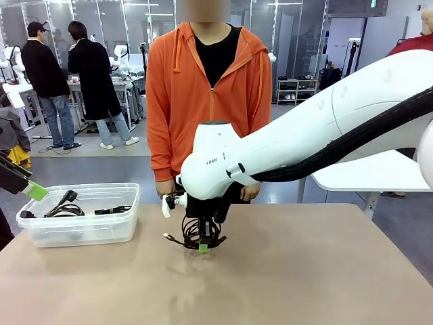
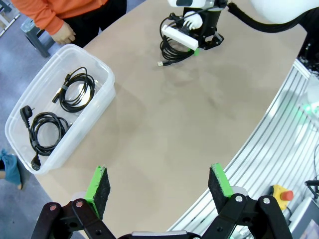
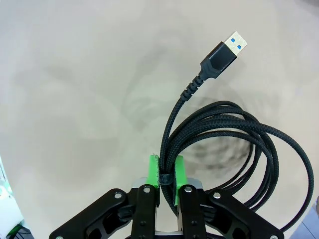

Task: Organize and store the cables.
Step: Place the USB Extension Cable into the Organizing box.

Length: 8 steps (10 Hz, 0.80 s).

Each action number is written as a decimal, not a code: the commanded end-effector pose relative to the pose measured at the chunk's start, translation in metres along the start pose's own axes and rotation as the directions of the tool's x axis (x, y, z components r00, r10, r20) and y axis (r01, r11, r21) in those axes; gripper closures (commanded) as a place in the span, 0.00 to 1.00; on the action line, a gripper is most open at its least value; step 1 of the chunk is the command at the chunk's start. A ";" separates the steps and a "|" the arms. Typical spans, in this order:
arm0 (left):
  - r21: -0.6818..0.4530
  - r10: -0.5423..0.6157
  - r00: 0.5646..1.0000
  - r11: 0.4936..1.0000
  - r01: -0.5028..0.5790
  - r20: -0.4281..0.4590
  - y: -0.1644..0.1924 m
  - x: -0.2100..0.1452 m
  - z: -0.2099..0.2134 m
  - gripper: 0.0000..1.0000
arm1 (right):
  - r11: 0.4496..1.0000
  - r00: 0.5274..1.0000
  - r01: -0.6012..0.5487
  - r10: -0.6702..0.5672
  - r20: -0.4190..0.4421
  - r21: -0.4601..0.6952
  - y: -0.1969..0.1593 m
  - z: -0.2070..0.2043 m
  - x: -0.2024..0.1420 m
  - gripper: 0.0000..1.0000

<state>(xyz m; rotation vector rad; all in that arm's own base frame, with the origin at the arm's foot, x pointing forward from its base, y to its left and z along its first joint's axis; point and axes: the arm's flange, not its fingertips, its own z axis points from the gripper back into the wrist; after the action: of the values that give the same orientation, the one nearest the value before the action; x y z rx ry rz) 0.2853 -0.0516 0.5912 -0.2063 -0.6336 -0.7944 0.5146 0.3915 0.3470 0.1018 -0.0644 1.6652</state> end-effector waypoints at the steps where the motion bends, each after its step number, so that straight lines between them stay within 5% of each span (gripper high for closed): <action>1: 0.009 0.013 1.000 1.000 -0.013 0.009 -0.002 0.000 -0.002 0.00 | 0.999 0.999 0.036 -0.036 -0.020 0.016 -0.005 -0.005 0.007 1.00; 4: 0.009 0.013 1.000 1.000 -0.013 0.009 -0.002 0.000 -0.002 0.00 | 0.997 0.999 0.037 -0.036 -0.018 0.068 -0.003 -0.018 0.006 1.00; 5: 0.009 0.013 1.000 1.000 -0.013 0.009 -0.002 0.000 -0.002 0.00 | 0.996 0.999 0.043 -0.041 -0.020 0.072 -0.001 -0.018 0.007 0.55; 6: 0.009 0.013 1.000 1.000 -0.013 0.009 -0.002 0.000 -0.002 0.00 | 0.997 0.999 0.041 -0.039 -0.026 0.072 -0.001 -0.020 0.007 0.43; 7: 0.009 0.013 1.000 1.000 -0.013 0.009 -0.002 0.000 -0.002 0.00 | 0.996 0.999 0.048 -0.046 -0.025 0.075 -0.001 -0.021 0.007 0.13; 8: 0.009 0.013 1.000 1.000 -0.013 0.009 -0.002 0.000 -0.002 0.00 | 0.996 0.998 0.055 -0.053 -0.022 0.069 -0.001 -0.020 0.007 0.02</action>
<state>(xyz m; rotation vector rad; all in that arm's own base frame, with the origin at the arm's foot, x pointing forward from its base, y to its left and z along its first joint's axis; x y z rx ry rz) 0.2853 -0.0516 0.5912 -0.2063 -0.6335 -0.7944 0.5129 0.3970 0.3242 0.1376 0.0054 1.6501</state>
